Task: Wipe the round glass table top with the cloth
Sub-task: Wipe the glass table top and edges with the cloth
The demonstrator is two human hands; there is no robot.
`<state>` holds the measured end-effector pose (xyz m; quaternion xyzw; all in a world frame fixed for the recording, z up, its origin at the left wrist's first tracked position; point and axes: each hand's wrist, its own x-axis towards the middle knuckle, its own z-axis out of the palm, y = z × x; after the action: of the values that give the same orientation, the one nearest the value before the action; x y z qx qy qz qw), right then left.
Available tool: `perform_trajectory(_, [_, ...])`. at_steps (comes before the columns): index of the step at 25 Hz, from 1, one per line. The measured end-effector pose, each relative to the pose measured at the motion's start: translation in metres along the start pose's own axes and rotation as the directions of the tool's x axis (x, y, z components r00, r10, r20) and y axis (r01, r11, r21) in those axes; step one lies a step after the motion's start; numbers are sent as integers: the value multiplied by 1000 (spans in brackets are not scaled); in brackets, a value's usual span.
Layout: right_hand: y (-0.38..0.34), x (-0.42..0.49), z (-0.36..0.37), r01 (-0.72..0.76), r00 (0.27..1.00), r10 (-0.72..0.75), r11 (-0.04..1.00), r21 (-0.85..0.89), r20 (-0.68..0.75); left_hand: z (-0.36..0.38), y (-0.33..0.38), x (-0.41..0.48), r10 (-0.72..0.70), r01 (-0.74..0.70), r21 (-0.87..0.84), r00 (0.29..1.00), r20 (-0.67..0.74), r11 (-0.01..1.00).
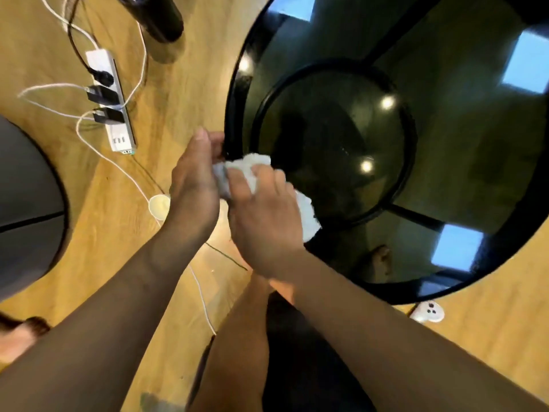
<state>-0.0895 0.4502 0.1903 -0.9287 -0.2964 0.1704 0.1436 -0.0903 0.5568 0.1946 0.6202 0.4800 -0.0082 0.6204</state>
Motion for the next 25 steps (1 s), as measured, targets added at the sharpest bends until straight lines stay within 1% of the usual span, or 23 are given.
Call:
perform_trajectory(2, [7, 76, -12, 12, 1000, -9, 992, -129, 21, -8, 14, 17, 34, -34, -19, 999, 21, 999])
perform_trajectory(3, [15, 107, -24, 24, 1000, -24, 981, -192, 3, -10, 20, 24, 69, -68, -29, 997, 36, 997])
perform_trajectory(4, [22, 130, -44, 42, 997, -54, 975, -219, -52, -9, 27, 30, 100, -98, -35, 994, 50, 995])
perform_trajectory(5, [30, 151, -64, 70, 995, -83, 978, -196, -58, -6, 30, 35, 117, -115, -32, 991, 63, 993])
perform_trajectory(6, [36, 166, -89, 119, 993, -118, 983, -140, 15, -3, 32, 38, 119, -119, -11, 990, 77, 993])
perform_trajectory(7, [40, 177, -111, 175, 979, -167, 983, -57, 118, 1, 32, 38, 104, -106, 16, 990, 96, 994])
perform_trajectory(8, [45, 188, -123, 197, 973, -197, 980, 9, 123, 3, 32, 37, 91, -93, 18, 990, 105, 996])
perform_trajectory(9, [50, 199, -127, 126, 987, -127, 992, 11, 95, 4, 32, 36, 74, -72, -25, 993, 90, 997])
perform_trajectory(10, [52, 203, -121, 21, 998, -19, 999, -27, 55, 2, 33, 36, 44, -37, -111, 997, 61, 993])
perform_trajectory(11, [54, 196, -104, -69, 997, 67, 992, -102, -27, 0, 35, 36, 9, 0, -210, 999, 38, 978])
perform_trajectory(12, [52, 173, -82, -54, 995, 40, 985, -162, -89, -1, 36, 38, -20, 26, -279, 999, 25, 960])
perform_trajectory(13, [50, 136, -58, 39, 997, -50, 986, -163, -62, -2, 38, 38, -27, 31, -290, 999, 21, 957])
perform_trajectory(14, [38, 89, -49, 143, 990, -140, 980, -140, 32, -2, 39, 39, -13, 18, -252, 1000, 20, 967])
perform_trajectory(15, [34, 51, -40, 264, 960, -248, 958, -114, 133, 0, 40, 42, 8, -2, -202, 999, 32, 979])
perform_trajectory(16, [33, 30, -44, 358, 915, -326, 928, -106, 235, 3, 40, 44, 24, -16, -171, 999, 46, 985])
perform_trajectory(17, [44, 29, -40, 459, 863, -416, 883, -99, 286, 6, 39, 45, 23, -15, -169, 999, 49, 986])
perform_trajectory(18, [52, 45, -42, 534, 827, -481, 835, -136, 291, 11, 39, 48, 9, 1, -194, 999, 52, 981])
perform_trajectory(19, [61, 69, -42, 589, 801, -538, 787, -185, 263, 16, 38, 50, -8, 20, -230, 999, 53, 973])
perform_trajectory(20, [62, 95, -48, 605, 793, -549, 762, -232, 264, 19, 38, 51, -15, 29, -272, 999, 52, 962])
perform_trajectory(21, [61, 121, -52, 602, 798, -553, 753, -266, 239, 21, 40, 52, -10, 25, -323, 999, 48, 946])
perform_trajectory(22, [56, 145, -59, 562, 827, -526, 773, -294, 197, 22, 40, 56, -3, 13, -367, 1000, 30, 930])
perform_trajectory(23, [50, 168, -66, 494, 869, -473, 807, -324, 146, 22, 41, 59, 2, 0, -391, 1000, 3, 920])
perform_trajectory(25, [52, 210, -86, 307, 952, -291, 886, -347, 98, 23, 39, 64, 10, -33, -345, 997, -70, 938])
